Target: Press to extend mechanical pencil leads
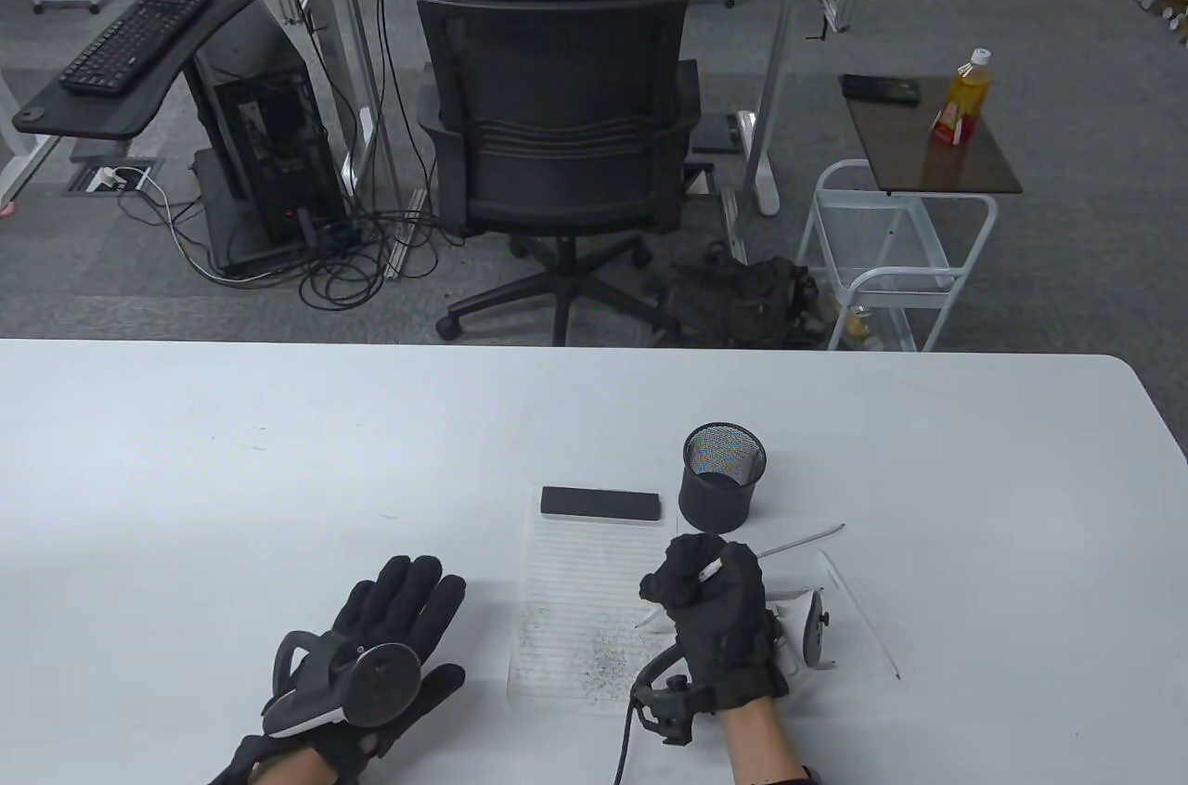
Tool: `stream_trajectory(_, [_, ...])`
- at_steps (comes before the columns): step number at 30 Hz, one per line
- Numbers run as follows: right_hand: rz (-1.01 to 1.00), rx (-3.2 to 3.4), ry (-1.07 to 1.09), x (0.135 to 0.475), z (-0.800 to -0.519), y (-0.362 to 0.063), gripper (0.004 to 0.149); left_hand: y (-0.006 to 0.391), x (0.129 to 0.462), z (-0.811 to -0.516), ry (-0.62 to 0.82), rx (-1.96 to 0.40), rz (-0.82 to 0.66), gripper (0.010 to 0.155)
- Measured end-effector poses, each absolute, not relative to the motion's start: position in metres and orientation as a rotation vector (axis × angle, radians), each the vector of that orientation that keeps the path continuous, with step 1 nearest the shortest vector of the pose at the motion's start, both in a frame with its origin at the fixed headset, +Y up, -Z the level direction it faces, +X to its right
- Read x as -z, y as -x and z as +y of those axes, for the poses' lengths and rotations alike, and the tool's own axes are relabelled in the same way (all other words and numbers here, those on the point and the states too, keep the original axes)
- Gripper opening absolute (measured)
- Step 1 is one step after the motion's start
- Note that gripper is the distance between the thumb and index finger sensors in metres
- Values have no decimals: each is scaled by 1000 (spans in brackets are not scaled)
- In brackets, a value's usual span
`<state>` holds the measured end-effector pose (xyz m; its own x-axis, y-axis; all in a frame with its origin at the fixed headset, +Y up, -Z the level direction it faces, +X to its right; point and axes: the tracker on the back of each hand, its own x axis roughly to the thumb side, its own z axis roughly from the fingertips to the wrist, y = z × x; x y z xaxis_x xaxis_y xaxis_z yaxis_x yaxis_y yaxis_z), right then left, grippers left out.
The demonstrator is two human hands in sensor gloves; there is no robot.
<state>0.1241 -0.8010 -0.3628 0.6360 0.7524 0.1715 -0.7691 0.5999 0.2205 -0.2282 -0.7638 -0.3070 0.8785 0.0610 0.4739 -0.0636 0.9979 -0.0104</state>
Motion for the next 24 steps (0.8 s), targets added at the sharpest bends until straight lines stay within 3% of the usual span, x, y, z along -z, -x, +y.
stream_trajectory(14, [23, -940, -297, 363, -806, -94, 49, 228, 307, -763, -6, -58, -498, 85])
stream_trajectory(24, [63, -982, -331, 360, -805, -80, 48, 227, 307, -765, -1, -57, -498, 85])
